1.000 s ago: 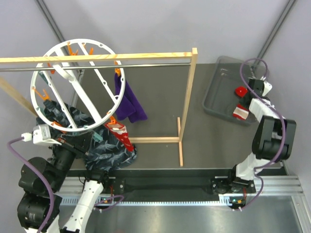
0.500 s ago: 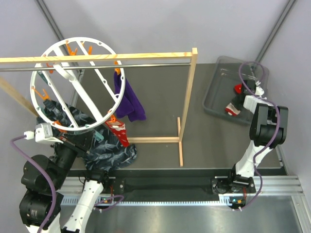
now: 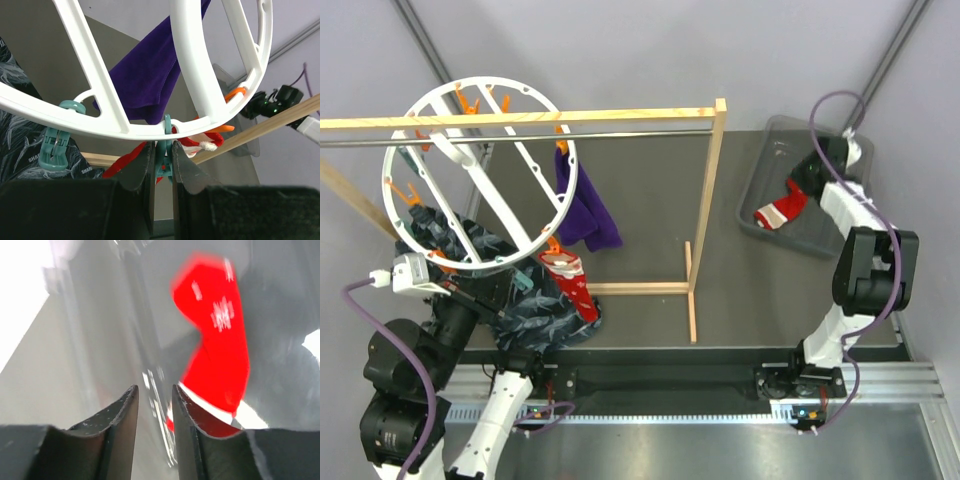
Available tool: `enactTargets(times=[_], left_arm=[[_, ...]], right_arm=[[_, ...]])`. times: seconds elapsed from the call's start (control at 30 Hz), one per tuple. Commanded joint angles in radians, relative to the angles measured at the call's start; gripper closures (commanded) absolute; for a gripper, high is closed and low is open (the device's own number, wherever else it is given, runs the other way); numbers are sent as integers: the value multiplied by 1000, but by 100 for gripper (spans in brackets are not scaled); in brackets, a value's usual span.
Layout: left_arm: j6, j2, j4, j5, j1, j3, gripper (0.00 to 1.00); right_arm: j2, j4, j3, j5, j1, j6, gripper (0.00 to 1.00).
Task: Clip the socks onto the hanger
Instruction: Pick up the sock from the bin.
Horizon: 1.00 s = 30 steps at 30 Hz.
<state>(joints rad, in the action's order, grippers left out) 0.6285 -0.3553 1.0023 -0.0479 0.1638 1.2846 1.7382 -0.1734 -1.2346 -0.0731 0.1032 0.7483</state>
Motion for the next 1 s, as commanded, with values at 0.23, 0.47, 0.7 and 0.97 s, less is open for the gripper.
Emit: enactTargets(times=[0.23,0.47,0.7,0.97], left_arm=[[-18,30,71,-21,5,-11,100],[-16,38,73,-6,5,4,100],[-27,35,79,-7,5,16,100],[-21,39,71,-13,5,2,100]], right_arm=[[116,-272,-223,-19,-3,-317,52],[156,-241,-187,-39,-31,-395,32],[201,-241,-196,-62,-51,-449,33],[271,-250,-184,-70,-53,-458,33]])
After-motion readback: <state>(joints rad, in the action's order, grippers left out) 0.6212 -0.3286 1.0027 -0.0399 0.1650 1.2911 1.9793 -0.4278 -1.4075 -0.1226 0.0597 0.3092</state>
